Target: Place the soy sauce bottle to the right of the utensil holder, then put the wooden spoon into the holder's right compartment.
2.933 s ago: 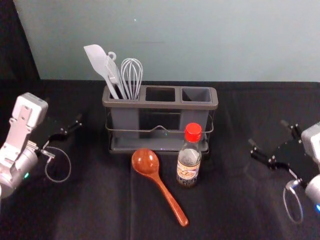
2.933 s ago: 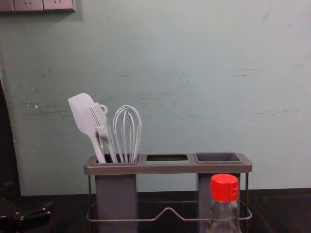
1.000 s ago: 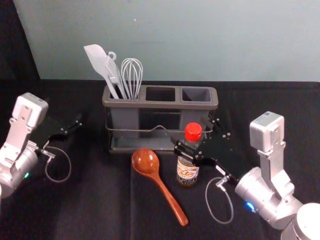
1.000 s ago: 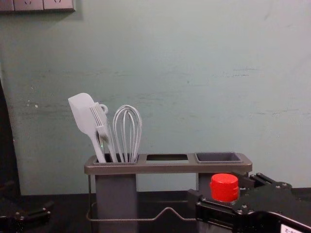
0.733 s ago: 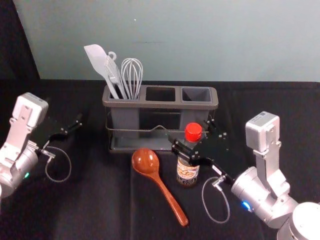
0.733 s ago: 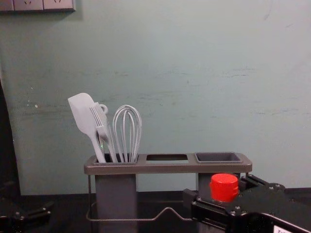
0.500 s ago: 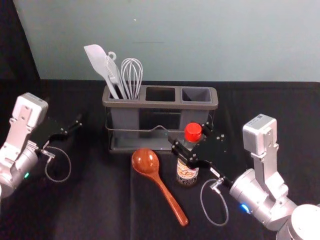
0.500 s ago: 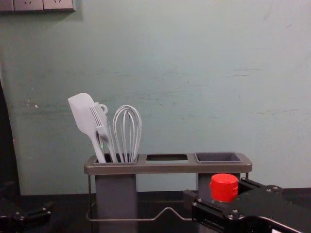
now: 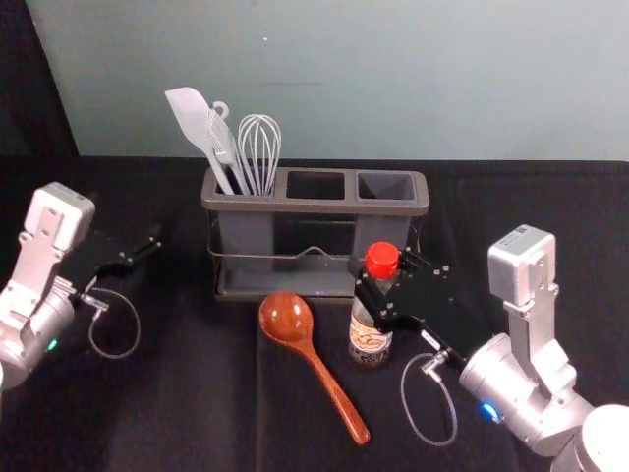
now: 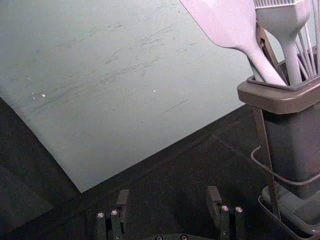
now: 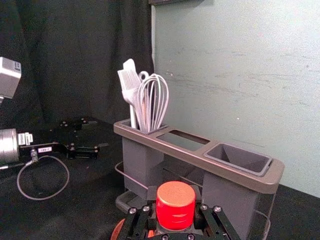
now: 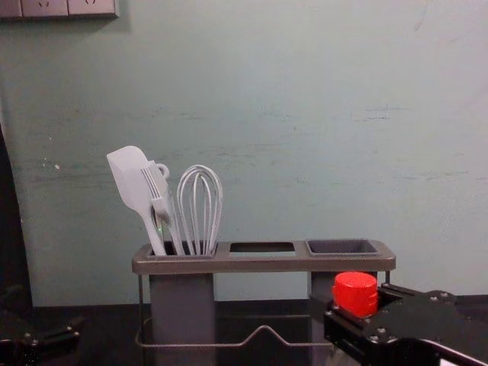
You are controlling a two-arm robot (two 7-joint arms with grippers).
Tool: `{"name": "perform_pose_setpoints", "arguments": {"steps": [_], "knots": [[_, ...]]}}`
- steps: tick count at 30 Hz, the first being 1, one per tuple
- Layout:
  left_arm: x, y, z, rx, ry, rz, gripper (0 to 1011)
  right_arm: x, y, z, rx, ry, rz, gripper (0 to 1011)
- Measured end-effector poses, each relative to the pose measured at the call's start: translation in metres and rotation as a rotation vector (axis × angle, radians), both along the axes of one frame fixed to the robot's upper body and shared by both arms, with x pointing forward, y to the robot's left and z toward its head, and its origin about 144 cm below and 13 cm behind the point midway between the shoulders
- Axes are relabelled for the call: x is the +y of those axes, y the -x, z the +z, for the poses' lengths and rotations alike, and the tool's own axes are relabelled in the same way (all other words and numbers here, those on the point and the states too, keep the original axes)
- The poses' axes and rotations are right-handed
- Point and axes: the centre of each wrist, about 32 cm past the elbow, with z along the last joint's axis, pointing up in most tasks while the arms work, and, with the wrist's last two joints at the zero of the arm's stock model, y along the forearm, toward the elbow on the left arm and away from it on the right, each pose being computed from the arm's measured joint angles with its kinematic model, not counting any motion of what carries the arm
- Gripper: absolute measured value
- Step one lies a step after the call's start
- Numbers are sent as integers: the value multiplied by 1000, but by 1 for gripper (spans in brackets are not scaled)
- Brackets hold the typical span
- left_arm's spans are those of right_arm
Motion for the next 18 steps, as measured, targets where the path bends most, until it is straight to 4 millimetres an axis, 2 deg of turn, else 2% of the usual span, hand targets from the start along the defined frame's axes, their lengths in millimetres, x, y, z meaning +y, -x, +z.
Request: {"name": "perform_pose_setpoints", "arguments": {"steps": [10, 18], "knots": [[0, 0, 0, 0, 0, 0, 1000, -14, 9, 3, -7, -6, -25, 382], [0, 0, 0, 0, 0, 0, 1000, -37, 15, 4, -15, -5, -77, 382]]}}
